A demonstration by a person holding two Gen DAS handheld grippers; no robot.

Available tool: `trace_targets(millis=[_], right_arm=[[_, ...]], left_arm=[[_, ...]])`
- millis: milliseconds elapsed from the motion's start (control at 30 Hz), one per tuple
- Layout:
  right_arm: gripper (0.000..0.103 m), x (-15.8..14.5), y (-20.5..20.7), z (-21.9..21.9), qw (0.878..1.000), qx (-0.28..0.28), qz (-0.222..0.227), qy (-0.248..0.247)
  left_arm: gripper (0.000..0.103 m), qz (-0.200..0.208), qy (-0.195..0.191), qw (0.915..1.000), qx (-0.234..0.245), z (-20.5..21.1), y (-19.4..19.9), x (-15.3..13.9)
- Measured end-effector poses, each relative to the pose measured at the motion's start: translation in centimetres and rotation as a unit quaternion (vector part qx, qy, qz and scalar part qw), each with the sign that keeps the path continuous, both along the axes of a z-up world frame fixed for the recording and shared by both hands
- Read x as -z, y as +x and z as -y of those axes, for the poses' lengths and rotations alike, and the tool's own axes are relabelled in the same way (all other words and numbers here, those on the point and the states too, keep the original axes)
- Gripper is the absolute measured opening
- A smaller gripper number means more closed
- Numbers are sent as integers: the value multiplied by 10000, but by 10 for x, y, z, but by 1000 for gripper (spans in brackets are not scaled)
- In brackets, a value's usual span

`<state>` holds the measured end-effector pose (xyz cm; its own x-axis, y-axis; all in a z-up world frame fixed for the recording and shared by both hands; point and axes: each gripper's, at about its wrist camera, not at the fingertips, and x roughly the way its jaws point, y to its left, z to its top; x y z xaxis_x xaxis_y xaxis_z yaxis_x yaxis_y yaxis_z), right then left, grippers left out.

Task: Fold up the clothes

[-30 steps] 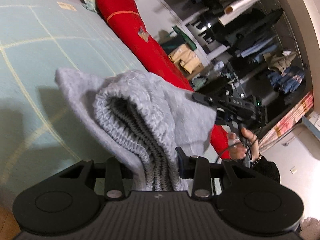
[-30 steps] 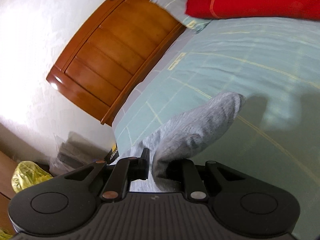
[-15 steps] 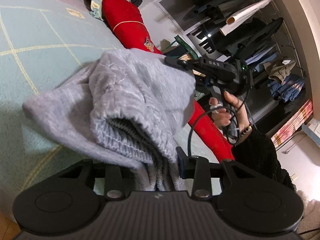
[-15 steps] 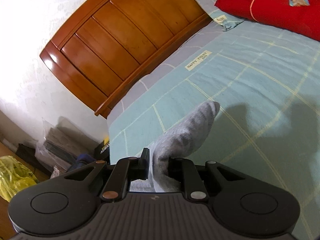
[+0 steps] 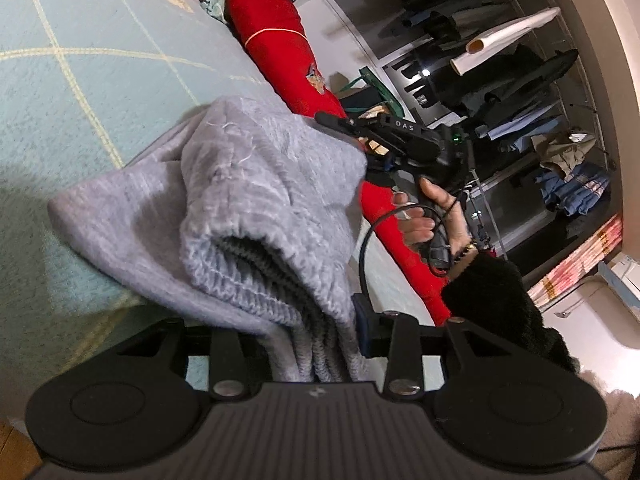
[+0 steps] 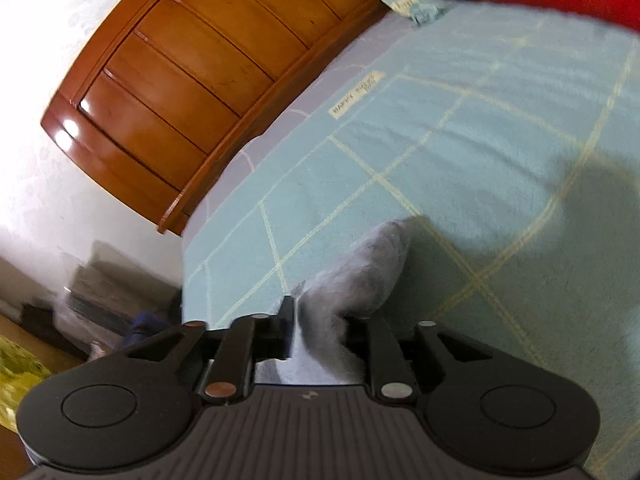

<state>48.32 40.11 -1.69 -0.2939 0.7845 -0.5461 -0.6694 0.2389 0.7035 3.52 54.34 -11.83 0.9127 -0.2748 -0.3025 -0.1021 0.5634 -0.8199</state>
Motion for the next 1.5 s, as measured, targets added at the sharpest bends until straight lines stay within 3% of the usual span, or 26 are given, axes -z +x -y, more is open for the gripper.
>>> trace_targets(millis=[67, 267, 567, 700, 767, 900, 1133, 1233, 1333, 1400, 1467, 1500], right_arm=[[44, 7, 7, -2, 9998, -44, -189, 67], [54, 28, 28, -23, 9995, -109, -293, -60], [56, 20, 38, -33, 9985, -220, 210, 461], [63, 16, 46, 12, 9984, -113, 382, 388], [71, 21, 54, 44, 9988, 78, 301, 388], [74, 48, 63, 95, 9986, 386, -35, 361], [77, 78, 49, 118, 9971, 364, -298, 600], [75, 83, 49, 129, 9949, 423, -435, 806], [66, 85, 50, 132, 9944, 555, -448, 777], [54, 82, 48, 130, 9954, 625, -333, 651], [24, 78, 46, 132, 9963, 683, -190, 490], [23, 74, 45, 135, 9966, 694, -126, 431]], left_arm=[[37, 52, -51, 10000, 11, -2, -1, 4], [39, 173, -164, 9997, 73, -8, -3, 15], [45, 116, 2, 9999, 77, -7, -3, 10], [53, 38, 109, 9999, 95, -2, -6, 2], [54, -9, 141, 9999, 58, 1, -10, -3], [60, -151, 266, 9995, -56, 9, -23, -17], [62, -326, 750, 9958, -419, 22, -61, -61], [71, -1, 917, 9945, -509, 25, -72, -85], [73, 136, 1156, 9921, -473, 21, -62, -101], [73, 112, 1254, 9912, -419, 14, -43, -107], [73, 41, 1241, 9917, -327, 6, -19, -107], [73, -8, 1222, 9922, -263, 2, -6, -106]])
